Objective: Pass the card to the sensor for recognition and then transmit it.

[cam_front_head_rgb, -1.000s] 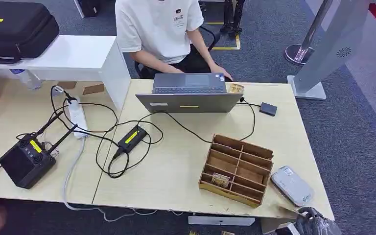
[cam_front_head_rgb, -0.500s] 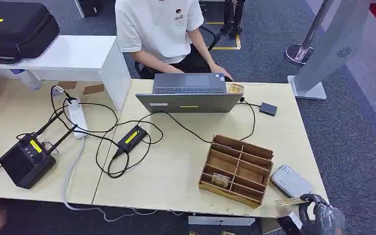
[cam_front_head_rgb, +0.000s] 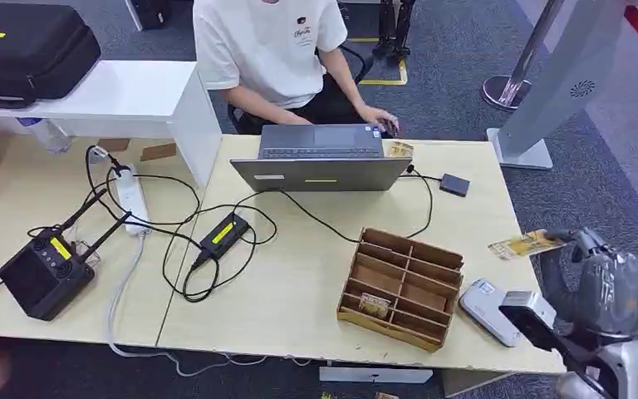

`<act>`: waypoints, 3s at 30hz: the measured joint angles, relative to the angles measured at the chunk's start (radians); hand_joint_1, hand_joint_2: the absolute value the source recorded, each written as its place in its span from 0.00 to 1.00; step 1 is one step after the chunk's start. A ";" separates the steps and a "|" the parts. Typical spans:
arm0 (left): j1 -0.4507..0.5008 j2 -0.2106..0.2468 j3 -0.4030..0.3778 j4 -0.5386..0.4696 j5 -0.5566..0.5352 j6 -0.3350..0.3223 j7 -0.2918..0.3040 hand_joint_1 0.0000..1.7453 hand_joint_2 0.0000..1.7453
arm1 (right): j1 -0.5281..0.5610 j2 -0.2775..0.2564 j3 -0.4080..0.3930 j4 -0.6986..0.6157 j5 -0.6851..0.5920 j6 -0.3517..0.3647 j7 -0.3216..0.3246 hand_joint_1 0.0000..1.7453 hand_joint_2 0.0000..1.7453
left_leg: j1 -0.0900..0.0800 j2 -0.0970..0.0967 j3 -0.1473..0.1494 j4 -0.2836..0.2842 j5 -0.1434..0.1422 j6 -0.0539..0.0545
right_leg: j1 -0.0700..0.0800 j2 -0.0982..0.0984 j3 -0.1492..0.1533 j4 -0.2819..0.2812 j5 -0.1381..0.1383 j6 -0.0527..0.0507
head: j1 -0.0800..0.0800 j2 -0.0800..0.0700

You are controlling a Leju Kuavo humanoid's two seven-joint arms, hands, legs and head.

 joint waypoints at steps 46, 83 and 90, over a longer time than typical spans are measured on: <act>-0.037 0.005 -0.143 0.000 -0.058 -0.044 -0.028 0.00 1.00 | -0.932 0.105 0.559 0.967 0.265 0.038 0.229 0.00 1.00 | 0.001 -0.002 -0.004 0.000 0.008 -0.001 | 0.000 -0.002 -0.005 0.001 0.006 -0.001 | -0.001 0.000; 0.001 -0.003 -0.039 0.000 0.072 -0.014 0.013 0.00 1.00 | 0.047 0.063 0.390 0.040 0.230 -0.110 0.061 0.00 1.00 | 0.001 -0.002 -0.006 0.000 0.006 -0.001 | 0.001 -0.002 -0.006 0.000 0.005 0.000 | -0.001 0.000; 0.001 -0.005 -0.038 0.000 0.063 -0.014 0.013 0.00 1.00 | 0.050 0.095 0.428 0.069 0.240 -0.108 0.072 0.00 1.00 | 0.001 -0.002 -0.006 0.000 0.007 -0.001 | 0.001 -0.002 -0.006 0.000 0.005 0.000 | -0.001 0.000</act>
